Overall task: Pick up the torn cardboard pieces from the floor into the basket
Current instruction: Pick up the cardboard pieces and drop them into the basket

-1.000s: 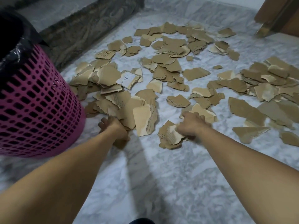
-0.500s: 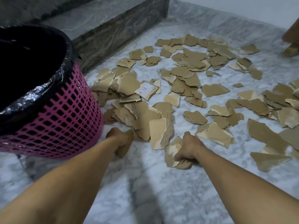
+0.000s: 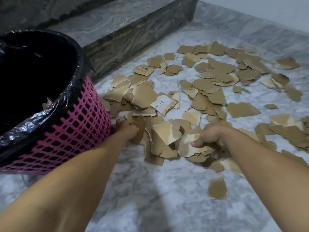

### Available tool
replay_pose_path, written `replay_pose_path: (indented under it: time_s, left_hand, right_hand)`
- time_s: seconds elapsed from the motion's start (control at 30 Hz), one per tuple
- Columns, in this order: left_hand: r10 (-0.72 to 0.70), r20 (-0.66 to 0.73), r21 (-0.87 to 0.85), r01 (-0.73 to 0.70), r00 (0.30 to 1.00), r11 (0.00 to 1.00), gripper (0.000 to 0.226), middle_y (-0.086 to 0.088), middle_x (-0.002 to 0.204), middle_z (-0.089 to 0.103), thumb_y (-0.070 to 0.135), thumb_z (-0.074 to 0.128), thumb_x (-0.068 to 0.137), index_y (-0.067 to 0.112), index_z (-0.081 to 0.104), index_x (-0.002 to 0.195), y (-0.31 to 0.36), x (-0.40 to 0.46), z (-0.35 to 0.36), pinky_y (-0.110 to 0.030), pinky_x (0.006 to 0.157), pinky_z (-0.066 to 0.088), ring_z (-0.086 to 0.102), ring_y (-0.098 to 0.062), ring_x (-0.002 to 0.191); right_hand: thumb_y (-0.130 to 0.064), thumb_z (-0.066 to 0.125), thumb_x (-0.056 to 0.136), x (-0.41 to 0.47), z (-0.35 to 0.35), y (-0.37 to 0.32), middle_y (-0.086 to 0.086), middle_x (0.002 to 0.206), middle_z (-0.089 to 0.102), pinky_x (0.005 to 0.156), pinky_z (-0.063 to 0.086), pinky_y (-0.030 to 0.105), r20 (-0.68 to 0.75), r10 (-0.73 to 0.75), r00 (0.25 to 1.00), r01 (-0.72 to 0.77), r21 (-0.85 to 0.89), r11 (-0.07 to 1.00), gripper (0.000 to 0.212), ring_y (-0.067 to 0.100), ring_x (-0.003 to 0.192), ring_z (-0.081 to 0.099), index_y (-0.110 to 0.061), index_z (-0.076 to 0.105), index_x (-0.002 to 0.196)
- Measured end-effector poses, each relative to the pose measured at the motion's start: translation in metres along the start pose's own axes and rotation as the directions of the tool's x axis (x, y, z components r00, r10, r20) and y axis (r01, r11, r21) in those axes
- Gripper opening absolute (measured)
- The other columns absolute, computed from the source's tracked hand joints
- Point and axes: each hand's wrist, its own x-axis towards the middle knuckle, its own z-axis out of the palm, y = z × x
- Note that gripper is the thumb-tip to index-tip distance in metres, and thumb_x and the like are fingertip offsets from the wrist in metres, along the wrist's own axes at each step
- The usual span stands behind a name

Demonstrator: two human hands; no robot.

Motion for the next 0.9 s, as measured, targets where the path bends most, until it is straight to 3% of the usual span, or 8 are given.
replay_pose_path:
  time_s: [0.13, 0.3, 0.37, 0.5, 0.63, 0.73, 0.8, 0.9]
  left_hand:
    - [-0.007, 0.063, 0.098, 0.001, 0.998, 0.995, 0.064, -0.017, 0.131, 0.055, 0.042, 0.067, 0.063, 0.011, 0.063, 0.119, 0.009, -0.017, -0.007, -0.045, 0.103, 0.045, 0.053, -0.036, 0.12]
    - [-0.013, 0.049, -0.026, 0.014, 0.999, 1.0, 0.025, -0.013, 0.124, 0.054, 0.032, 0.067, 0.061, 0.029, 0.058, 0.083, 0.022, -0.031, -0.013, -0.046, 0.103, 0.043, 0.05, -0.033, 0.118]
    - [0.007, 0.056, -0.115, -0.001, 0.998, 0.993, 0.019, -0.011, 0.12, 0.053, 0.018, 0.066, 0.08, 0.021, 0.059, 0.097, 0.03, -0.046, -0.014, -0.041, 0.1, 0.046, 0.051, -0.03, 0.112]
    - [0.053, 0.035, -0.259, -0.042, 0.998, 0.965, 0.028, -0.009, 0.116, 0.058, 0.01, 0.062, 0.087, 0.015, 0.06, 0.115, 0.034, -0.046, -0.008, -0.03, 0.086, 0.045, 0.053, -0.024, 0.104]
    - [-0.029, 0.083, -0.341, 0.056, 0.996, 0.938, 0.048, -0.009, 0.105, 0.065, 0.019, 0.081, 0.072, 0.004, 0.055, 0.108, 0.043, -0.053, -0.006, -0.025, 0.06, 0.05, 0.059, -0.019, 0.085]
    - [-0.051, 0.135, -0.393, 0.101, 0.989, 0.914, 0.079, -0.005, 0.115, 0.062, 0.023, 0.091, 0.059, 0.003, 0.047, 0.122, 0.042, -0.06, -0.004, -0.03, 0.074, 0.053, 0.059, -0.021, 0.1]
    - [-0.043, 0.201, -0.435, 0.128, 0.979, 0.891, 0.054, -0.005, 0.102, 0.068, 0.013, 0.088, 0.064, 0.011, 0.059, 0.109, 0.04, -0.066, -0.002, -0.03, 0.074, 0.05, 0.064, -0.021, 0.087]
    - [-0.007, 0.281, -0.461, 0.141, 0.96, 0.876, 0.022, -0.002, 0.073, 0.071, -0.001, 0.078, 0.073, 0.013, 0.066, 0.085, 0.043, -0.08, -0.004, -0.026, 0.062, 0.048, 0.065, -0.016, 0.059]
  right_hand:
    - [-0.016, 0.085, 0.073, 0.022, 0.016, -0.011, 0.021, 0.103, 0.07, 0.078, 0.056, 0.056, 0.042, 0.001, 0.999, -0.013, 0.308, 0.951, 0.055, 0.036, 0.087, 0.069, -0.002, 0.056, 0.117]
    - [-0.025, 0.075, 0.085, 0.042, 0.028, -0.022, 0.015, 0.108, 0.063, 0.07, 0.056, 0.048, 0.016, -0.014, 1.0, 0.004, 0.476, 0.879, 0.046, 0.034, 0.092, 0.064, -0.009, 0.051, 0.12]
    - [-0.029, 0.078, 0.078, 0.046, 0.033, -0.027, 0.013, 0.117, 0.06, 0.069, 0.058, 0.049, -0.013, -0.014, 1.0, 0.019, 0.557, 0.831, 0.071, 0.036, 0.102, 0.062, -0.01, 0.038, 0.134]
    - [-0.02, 0.09, 0.064, 0.055, 0.047, -0.032, 0.005, 0.117, 0.054, 0.096, 0.052, 0.05, -0.109, -0.047, 0.993, 0.107, 0.643, 0.758, 0.127, 0.03, 0.113, 0.059, -0.006, -0.003, 0.149]
    - [-0.017, 0.097, 0.049, 0.056, 0.056, -0.029, 0.007, 0.112, 0.067, 0.087, 0.052, 0.034, -0.099, -0.046, 0.994, 0.099, 0.651, 0.753, 0.095, 0.025, 0.103, 0.062, 0.002, 0.05, 0.128]
    - [-0.013, 0.096, 0.049, 0.056, 0.055, -0.022, 0.009, 0.106, 0.071, 0.094, 0.051, 0.038, -0.047, -0.081, 0.996, 0.092, 0.668, 0.739, 0.08, 0.025, 0.104, 0.065, -0.001, 0.059, 0.119]
    - [-0.015, 0.097, 0.039, 0.053, 0.051, -0.016, 0.011, 0.099, 0.074, 0.095, 0.052, 0.05, -0.022, -0.109, 0.994, 0.095, 0.681, 0.726, 0.085, 0.03, 0.102, 0.068, -0.002, 0.063, 0.116]
    - [-0.003, 0.089, 0.062, 0.035, 0.036, -0.008, 0.014, 0.089, 0.075, 0.075, 0.059, 0.042, -0.01, -0.144, 0.99, 0.11, 0.695, 0.711, 0.045, 0.027, 0.082, 0.072, 0.0, 0.069, 0.102]
